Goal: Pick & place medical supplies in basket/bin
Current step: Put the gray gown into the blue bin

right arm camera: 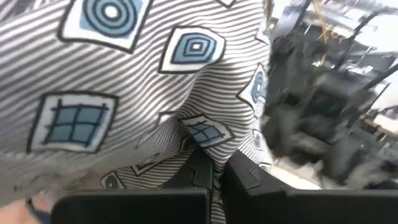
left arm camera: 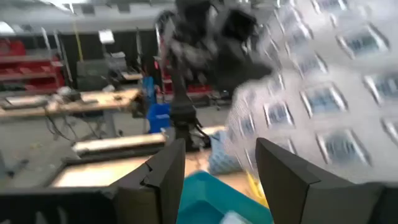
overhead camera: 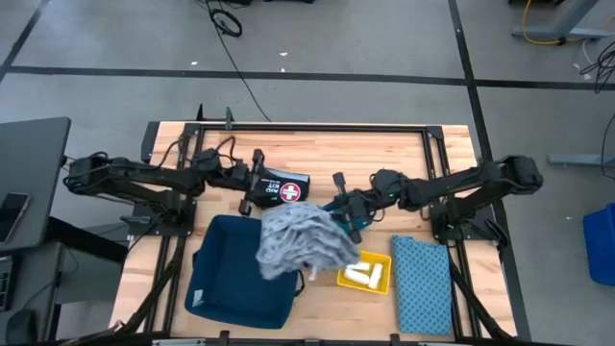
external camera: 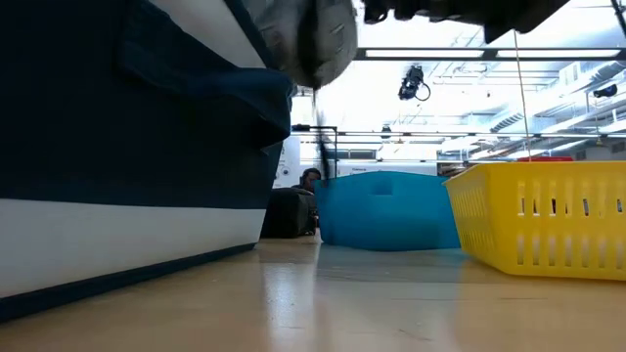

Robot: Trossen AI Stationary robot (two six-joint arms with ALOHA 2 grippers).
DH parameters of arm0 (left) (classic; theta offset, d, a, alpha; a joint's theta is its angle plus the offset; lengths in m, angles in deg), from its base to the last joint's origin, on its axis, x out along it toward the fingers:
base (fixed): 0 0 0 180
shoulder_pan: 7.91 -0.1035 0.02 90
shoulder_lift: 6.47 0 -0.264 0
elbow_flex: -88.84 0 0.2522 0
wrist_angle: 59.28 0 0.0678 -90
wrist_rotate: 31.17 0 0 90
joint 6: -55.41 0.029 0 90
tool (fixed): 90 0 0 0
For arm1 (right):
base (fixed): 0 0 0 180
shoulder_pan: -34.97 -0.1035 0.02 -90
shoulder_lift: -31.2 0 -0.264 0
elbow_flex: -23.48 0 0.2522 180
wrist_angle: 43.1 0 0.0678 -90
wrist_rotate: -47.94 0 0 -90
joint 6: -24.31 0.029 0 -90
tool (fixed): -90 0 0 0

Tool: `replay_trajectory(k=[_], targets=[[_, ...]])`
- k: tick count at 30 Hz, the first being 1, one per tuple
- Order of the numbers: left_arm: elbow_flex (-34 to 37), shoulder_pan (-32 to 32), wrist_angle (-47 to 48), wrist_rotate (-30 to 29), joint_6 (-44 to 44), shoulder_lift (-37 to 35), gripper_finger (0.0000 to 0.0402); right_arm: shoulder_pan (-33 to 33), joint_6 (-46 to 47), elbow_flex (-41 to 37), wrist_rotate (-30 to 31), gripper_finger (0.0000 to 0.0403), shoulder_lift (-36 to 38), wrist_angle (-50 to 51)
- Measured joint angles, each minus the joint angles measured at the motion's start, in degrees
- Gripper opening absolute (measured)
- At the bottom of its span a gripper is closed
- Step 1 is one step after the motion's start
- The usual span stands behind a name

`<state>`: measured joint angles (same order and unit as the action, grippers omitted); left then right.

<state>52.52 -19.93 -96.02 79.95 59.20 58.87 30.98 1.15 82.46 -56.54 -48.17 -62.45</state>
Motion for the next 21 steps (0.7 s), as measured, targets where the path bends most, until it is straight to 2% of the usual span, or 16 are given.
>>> replay_trajectory(k=[9,15,21], targets=[[0.0,-5.5,7.5,-0.2,2.4,-9.8,0.0183,-2.4,-0.9,9.1,0.3,0.0008,-12.2,-1.2],[0.0,-10.7,15.1,-0.6,3.6,-16.9,0.0183,-3.4,-1.7,18.6,-3.8,0.0008,-18.5,0.1],[0.0,-14.5,18.4,-0.1,3.6,-19.7,0.0183,-4.0,-1.2,28.3,-7.3,0.0008,-23.6,2.5]])
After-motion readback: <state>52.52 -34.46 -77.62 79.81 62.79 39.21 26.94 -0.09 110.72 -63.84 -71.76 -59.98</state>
